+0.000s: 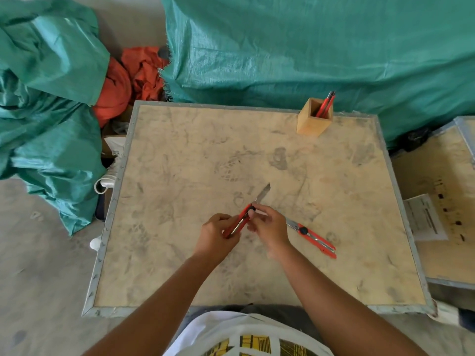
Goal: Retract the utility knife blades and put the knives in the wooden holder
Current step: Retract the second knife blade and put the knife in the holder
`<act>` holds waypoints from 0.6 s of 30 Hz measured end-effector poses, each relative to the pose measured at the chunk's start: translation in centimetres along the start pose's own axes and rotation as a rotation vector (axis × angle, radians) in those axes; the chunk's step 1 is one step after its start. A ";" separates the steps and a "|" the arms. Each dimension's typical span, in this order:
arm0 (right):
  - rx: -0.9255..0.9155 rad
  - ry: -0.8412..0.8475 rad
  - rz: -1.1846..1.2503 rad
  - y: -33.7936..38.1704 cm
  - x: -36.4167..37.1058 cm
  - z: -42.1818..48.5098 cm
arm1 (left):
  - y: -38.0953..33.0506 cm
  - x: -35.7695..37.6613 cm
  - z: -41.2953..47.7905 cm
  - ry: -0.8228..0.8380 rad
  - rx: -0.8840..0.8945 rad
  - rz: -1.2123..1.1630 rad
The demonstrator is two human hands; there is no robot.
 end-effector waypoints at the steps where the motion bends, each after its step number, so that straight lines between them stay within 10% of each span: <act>1: -0.034 0.009 0.003 0.9 0.0 -0.1 | -0.7 -0.3 -0.2 -0.010 0.014 -0.031; 18: -0.341 0.356 -0.219 13.9 -5.0 -3.1 | -10.7 -0.8 -2.9 0.168 0.133 -0.321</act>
Point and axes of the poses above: each hand's wrist, its own z-axis towards the middle knuckle, its own x-axis out of the palm, y = z × x, the point moved 2 cm from there along z, towards the middle knuckle, and after that the axes turned 14 degrees about z, right-handed, at the moved point
